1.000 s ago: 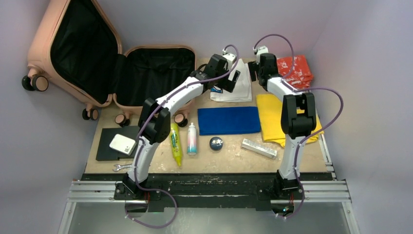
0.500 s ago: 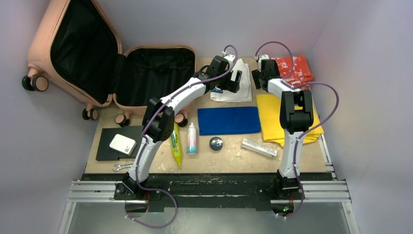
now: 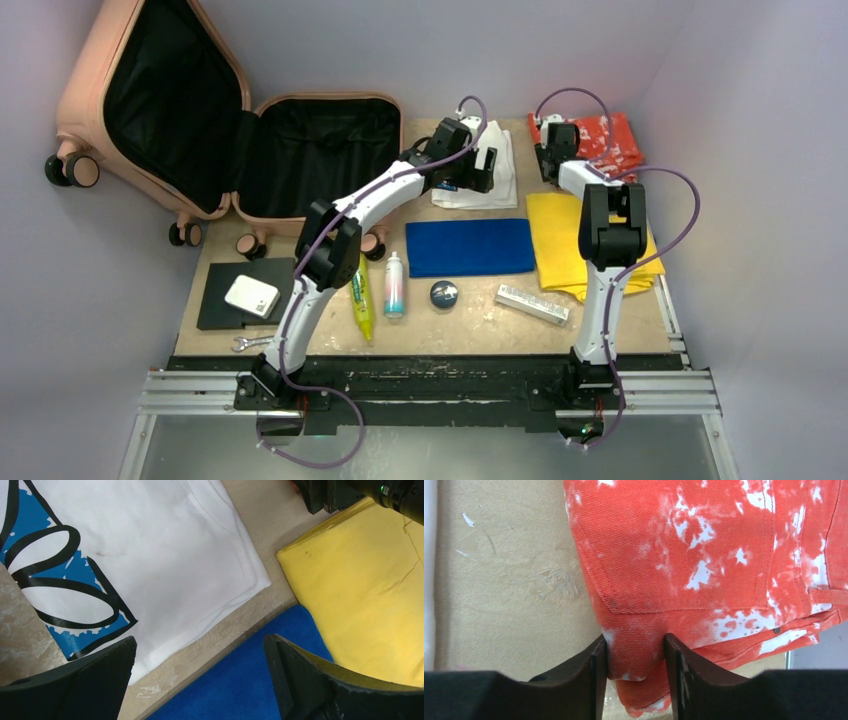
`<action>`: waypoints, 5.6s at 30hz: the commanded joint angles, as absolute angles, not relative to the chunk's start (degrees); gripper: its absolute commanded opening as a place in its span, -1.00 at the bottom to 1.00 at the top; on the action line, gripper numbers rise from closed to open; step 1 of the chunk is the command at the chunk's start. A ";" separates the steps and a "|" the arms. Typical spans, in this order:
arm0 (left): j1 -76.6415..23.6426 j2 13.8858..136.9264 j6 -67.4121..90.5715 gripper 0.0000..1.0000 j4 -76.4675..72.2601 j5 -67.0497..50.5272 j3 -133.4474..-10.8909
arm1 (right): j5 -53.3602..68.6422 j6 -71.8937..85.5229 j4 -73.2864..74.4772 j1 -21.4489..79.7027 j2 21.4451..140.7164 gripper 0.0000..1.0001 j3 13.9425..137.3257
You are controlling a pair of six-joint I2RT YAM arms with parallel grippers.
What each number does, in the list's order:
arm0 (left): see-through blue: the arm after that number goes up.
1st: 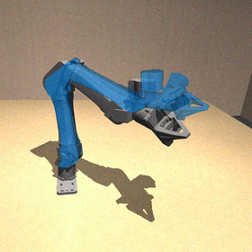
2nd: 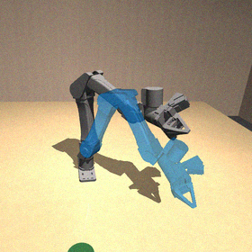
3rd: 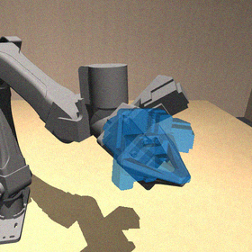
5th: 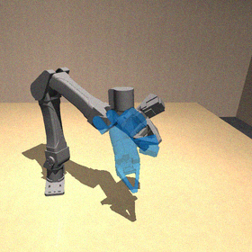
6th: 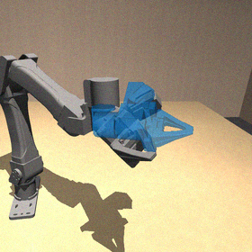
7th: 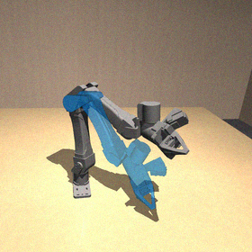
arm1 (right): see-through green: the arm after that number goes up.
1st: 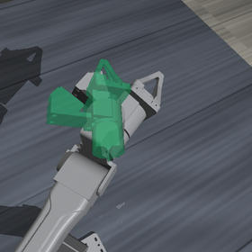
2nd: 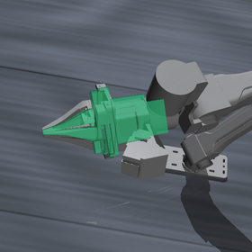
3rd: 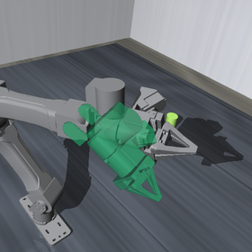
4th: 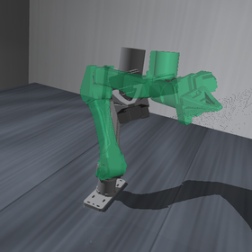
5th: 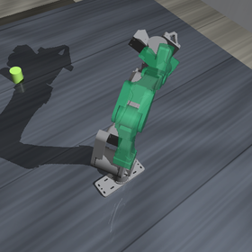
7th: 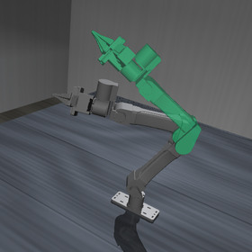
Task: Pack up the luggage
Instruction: Pick up the clothes from the corner of the board, then place the clothes in the luggage.
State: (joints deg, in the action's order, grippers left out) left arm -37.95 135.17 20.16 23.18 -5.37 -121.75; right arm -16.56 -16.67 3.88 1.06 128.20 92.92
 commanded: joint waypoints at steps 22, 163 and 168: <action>-32.81 139.39 37.17 0.99 14.17 -21.18 -125.96 | 2.23 -20.12 -1.56 0.97 110.83 -1.00 89.61; -14.22 125.35 47.51 -1.00 10.14 -45.49 -122.33 | 19.58 -23.73 -1.43 0.88 78.25 0.98 56.41; -7.06 126.32 37.71 -1.00 25.77 -53.98 -122.43 | 19.77 -23.72 -1.84 0.86 77.61 0.98 56.15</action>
State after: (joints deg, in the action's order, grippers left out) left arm -11.11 130.19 46.17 15.55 -43.68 -121.93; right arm 20.18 -24.40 0.75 0.84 79.48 56.47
